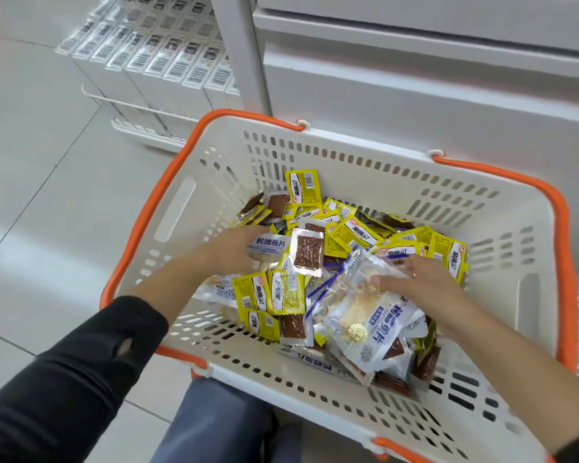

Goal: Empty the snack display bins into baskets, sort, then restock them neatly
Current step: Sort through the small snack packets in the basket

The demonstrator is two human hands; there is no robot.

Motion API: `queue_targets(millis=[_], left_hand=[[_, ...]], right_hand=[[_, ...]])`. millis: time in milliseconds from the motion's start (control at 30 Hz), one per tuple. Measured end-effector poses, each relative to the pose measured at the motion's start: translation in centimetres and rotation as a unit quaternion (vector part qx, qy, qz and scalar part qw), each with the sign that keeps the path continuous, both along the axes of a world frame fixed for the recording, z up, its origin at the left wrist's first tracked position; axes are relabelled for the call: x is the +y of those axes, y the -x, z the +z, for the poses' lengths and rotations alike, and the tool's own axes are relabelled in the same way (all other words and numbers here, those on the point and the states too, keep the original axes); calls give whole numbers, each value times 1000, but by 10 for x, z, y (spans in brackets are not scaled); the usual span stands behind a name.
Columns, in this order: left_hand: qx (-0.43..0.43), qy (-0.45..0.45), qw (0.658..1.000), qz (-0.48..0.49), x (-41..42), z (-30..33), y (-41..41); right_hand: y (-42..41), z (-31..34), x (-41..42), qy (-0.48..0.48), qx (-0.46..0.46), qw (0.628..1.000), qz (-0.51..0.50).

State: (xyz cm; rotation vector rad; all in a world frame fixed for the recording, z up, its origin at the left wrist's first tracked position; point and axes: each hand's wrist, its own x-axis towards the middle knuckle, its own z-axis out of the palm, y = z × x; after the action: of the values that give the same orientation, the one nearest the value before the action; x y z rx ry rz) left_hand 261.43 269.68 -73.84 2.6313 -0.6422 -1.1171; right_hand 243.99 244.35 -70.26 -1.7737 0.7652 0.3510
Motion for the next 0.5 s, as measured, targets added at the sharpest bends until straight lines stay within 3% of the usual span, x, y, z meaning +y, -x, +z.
queue_targets(millis=[100, 233, 367, 500], left_hand=[[-32, -45, 994, -96, 0, -14, 0], [-125, -75, 985, -94, 1, -4, -7], [-115, 72, 989, 57, 23, 22, -9], [-129, 227, 948, 183, 18, 76, -5]], right_hand=[[0, -1, -2, 3, -7, 1000, -2], [2, 3, -7, 32, -17, 999, 10], [8, 17, -22, 23, -62, 998, -18], [18, 41, -38, 29, -116, 990, -81]])
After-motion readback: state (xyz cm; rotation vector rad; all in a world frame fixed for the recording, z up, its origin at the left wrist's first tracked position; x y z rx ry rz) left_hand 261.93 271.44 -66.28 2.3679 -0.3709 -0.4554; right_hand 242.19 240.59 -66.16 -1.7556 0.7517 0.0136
